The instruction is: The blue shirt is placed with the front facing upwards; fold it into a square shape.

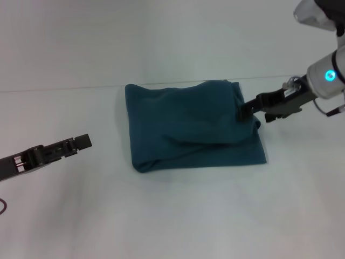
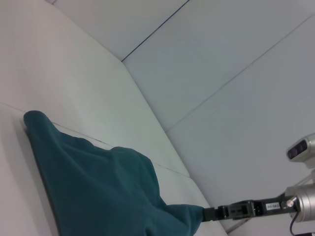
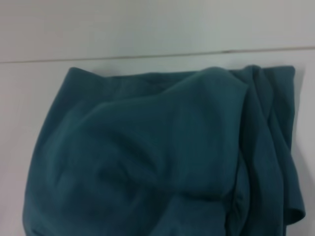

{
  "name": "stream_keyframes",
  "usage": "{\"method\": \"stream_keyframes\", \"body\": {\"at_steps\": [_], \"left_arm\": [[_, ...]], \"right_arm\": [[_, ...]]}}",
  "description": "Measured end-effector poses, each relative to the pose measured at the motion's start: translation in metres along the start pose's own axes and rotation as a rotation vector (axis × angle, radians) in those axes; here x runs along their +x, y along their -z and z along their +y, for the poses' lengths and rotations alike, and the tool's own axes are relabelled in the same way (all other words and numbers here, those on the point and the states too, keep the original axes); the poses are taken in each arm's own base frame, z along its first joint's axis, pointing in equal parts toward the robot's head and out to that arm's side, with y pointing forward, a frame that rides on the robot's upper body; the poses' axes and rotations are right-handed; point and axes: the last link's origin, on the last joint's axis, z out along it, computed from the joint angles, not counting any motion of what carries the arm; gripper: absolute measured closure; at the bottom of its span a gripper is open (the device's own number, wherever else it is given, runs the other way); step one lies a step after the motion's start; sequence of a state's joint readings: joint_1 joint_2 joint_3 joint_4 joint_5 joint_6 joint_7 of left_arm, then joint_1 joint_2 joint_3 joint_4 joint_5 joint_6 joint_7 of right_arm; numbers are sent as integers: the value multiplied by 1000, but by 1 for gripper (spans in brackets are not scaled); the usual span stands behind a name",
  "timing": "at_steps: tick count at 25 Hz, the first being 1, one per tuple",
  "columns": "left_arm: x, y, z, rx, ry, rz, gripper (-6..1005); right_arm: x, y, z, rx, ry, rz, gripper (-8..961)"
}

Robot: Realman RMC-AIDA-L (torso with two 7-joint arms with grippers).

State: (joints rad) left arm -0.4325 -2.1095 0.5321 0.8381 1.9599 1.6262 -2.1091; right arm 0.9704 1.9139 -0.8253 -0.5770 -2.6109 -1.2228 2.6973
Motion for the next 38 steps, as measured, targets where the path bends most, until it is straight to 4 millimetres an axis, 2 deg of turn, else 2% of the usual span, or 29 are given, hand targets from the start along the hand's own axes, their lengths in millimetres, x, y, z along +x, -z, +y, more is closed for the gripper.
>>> {"method": "stream_keyframes", "body": {"at_steps": [12, 17, 25, 38], "left_arm": [[-2, -6, -2, -2, 10, 5, 67], [1, -9, -3, 3, 5, 10, 66], [2, -10, -5, 11, 11, 14, 66], [2, -13, -4, 2, 22, 10, 67]], "right_arm": [[4, -16, 7, -6, -2, -25, 4], [3, -17, 14, -23, -3, -34, 55], [2, -11, 18, -53, -16, -12, 263], [5, -2, 12, -56, -31, -4, 805]]}}
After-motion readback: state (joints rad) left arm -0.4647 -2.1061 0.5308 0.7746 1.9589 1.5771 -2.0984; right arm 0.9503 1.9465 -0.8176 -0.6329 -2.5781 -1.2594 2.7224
